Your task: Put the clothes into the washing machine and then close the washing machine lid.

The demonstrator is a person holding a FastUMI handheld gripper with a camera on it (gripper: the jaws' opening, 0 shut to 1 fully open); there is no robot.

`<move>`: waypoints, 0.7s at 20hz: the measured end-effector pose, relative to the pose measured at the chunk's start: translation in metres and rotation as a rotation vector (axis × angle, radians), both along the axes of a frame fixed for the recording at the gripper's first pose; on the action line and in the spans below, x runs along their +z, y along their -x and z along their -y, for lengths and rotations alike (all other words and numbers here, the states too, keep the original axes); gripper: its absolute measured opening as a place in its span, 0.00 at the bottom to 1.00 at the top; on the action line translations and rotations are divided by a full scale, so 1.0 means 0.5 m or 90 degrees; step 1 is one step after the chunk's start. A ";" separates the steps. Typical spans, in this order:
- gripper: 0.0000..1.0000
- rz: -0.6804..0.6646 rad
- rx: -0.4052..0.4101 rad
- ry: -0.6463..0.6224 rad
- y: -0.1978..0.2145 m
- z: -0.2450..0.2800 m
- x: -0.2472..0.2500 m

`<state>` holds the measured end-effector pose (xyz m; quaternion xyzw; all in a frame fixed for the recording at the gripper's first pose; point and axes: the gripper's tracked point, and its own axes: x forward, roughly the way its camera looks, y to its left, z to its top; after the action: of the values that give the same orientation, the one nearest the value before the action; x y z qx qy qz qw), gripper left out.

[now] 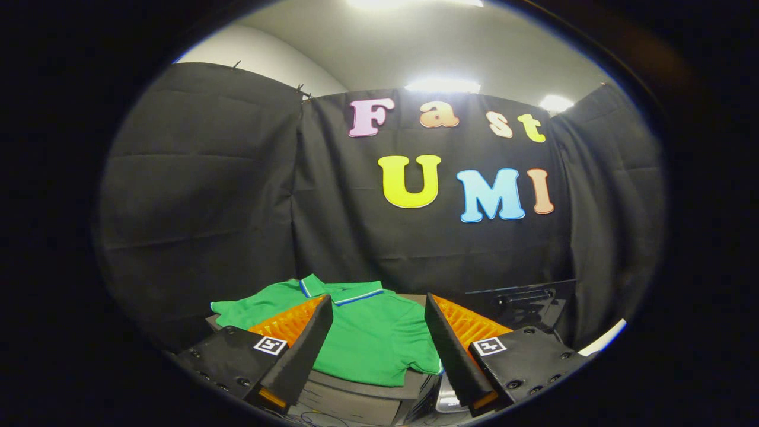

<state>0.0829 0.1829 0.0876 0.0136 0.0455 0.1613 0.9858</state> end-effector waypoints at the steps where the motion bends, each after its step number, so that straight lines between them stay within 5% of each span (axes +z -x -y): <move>1: 0.98 -0.003 0.007 0.002 -0.002 -0.015 0.002; 14: 0.98 -0.096 0.059 0.012 -0.070 -0.166 -0.025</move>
<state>0.1179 0.2661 0.0753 0.0141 0.1220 0.2048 0.9711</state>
